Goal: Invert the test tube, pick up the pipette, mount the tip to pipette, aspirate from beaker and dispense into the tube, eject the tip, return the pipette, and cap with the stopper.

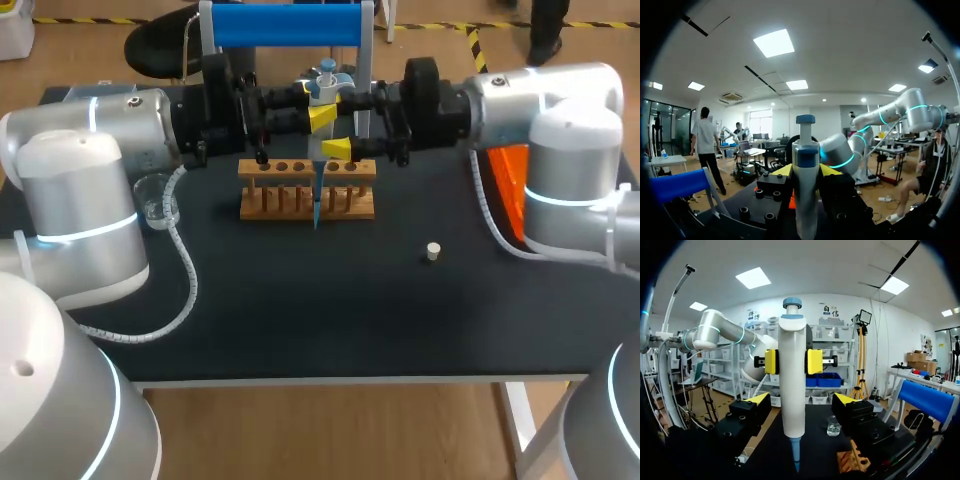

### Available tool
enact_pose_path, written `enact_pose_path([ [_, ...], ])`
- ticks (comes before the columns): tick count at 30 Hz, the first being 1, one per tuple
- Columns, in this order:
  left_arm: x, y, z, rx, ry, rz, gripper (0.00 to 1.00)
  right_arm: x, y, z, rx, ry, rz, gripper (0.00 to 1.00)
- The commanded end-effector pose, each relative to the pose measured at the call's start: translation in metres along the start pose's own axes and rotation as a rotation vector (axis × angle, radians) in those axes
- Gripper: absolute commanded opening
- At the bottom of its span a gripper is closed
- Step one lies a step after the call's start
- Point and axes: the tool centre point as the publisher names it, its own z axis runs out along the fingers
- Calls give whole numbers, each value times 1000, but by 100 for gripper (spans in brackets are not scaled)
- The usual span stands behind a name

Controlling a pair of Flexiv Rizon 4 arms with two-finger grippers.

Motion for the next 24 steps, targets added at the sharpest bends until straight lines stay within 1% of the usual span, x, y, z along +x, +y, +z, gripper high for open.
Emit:
enact_pose_path([
  [1,0,0,1,2,-2,1,0,2,2,5,-1,-3,-3,76],
  [15,0,0,1,2,-2,1,0,6,3,13,-17,-2,-3,65],
  [21,0,0,1,2,-2,1,0,6,3,14,-23,-4,-2,56],
  [24,0,0,1,2,-2,1,0,6,3,15,-25,-1,0,49],
])
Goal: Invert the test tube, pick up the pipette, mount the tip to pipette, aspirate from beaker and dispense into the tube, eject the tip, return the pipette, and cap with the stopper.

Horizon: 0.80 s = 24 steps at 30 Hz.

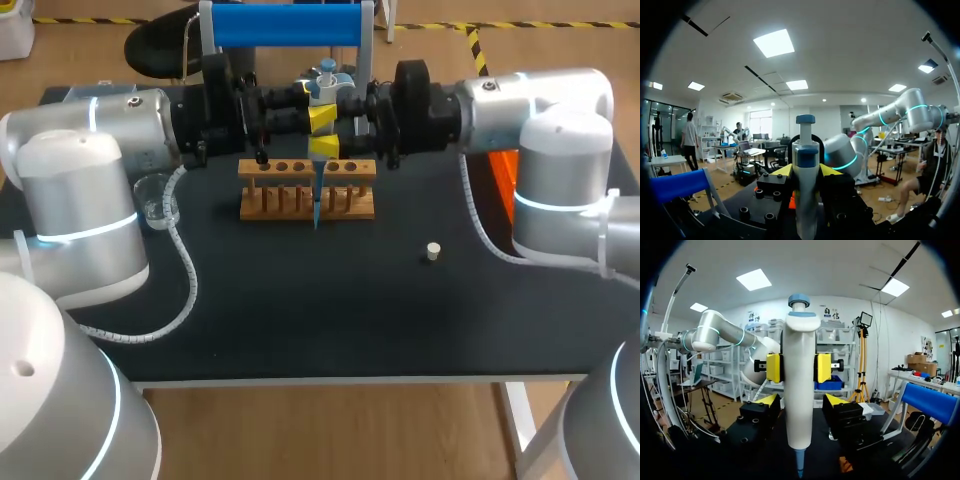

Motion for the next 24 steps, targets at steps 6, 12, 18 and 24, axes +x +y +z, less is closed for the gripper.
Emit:
enact_pose_path([
  [6,0,0,1,1,-2,1,0,1,0,2,-5,5,0,39],
  [12,0,0,1,1,-2,1,0,1,0,2,-7,9,0,0],
  [18,0,0,1,1,-2,1,0,2,-1,1,5,20,-2,0],
  [24,0,0,1,1,-2,1,0,2,-1,-3,20,29,-4,0],
])
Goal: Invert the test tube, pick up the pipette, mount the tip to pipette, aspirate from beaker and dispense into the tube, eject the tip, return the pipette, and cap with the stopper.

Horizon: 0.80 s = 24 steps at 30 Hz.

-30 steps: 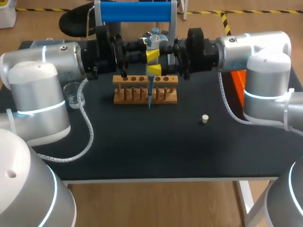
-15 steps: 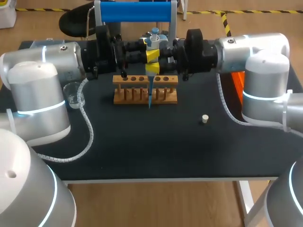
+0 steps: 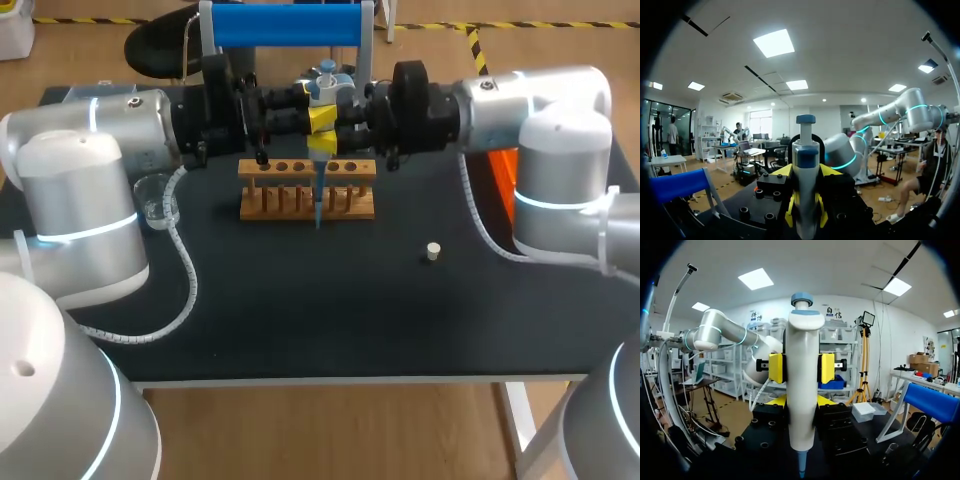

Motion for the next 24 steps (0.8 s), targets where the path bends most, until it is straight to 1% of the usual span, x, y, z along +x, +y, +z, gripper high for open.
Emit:
enact_pose_path([
  [1,0,-1,1,1,-2,1,17,-1,0,-4,11,8,1,0],
  [2,0,-1,1,1,-2,1,100,-1,0,-5,14,10,0,0],
  [8,0,-1,1,1,-2,1,100,0,1,-13,30,28,-8,0],
  [14,0,-1,1,1,-2,1,100,2,3,-26,47,74,-18,0],
  [18,0,-1,1,1,-2,1,100,2,5,-41,53,112,-24,0],
  [24,0,-1,1,1,-2,1,100,0,9,-70,68,156,-43,0],
])
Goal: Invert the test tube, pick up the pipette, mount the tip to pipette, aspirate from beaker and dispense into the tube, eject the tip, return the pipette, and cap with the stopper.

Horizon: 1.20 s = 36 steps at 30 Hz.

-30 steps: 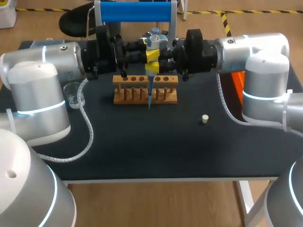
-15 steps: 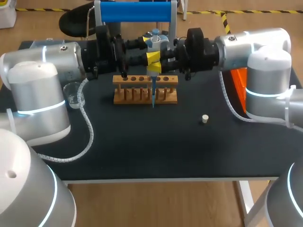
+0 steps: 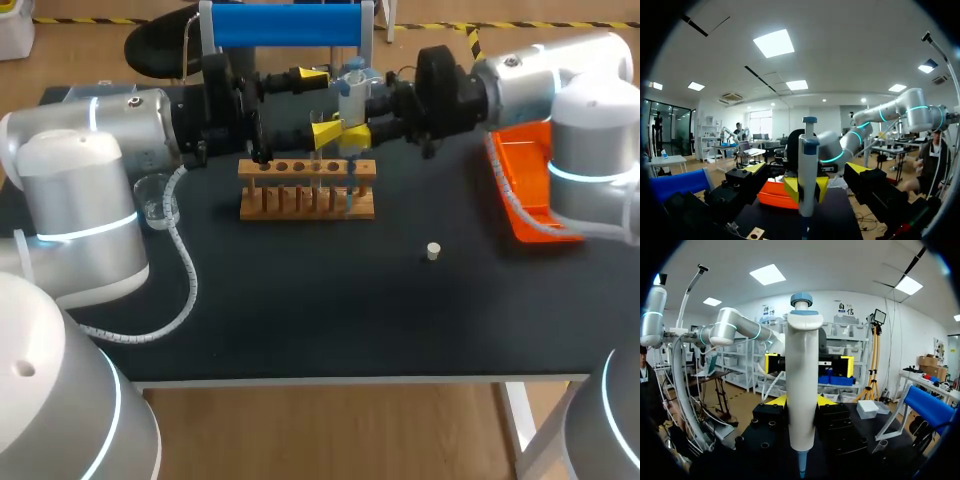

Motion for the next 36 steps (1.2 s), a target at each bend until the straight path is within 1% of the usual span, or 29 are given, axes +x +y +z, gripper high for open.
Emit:
enact_pose_path([
  [1,0,0,1,0,-2,1,100,0,4,-30,16,39,-6,0],
  [4,0,0,1,0,-2,1,100,1,4,-48,22,39,-14,0],
  [9,0,0,1,0,-2,1,100,0,0,-79,21,7,-14,0],
  [31,0,0,1,0,-2,1,100,0,0,-79,21,7,-14,0],
  [36,0,0,1,0,-2,1,100,2,-1,-113,24,-3,1,0],
])
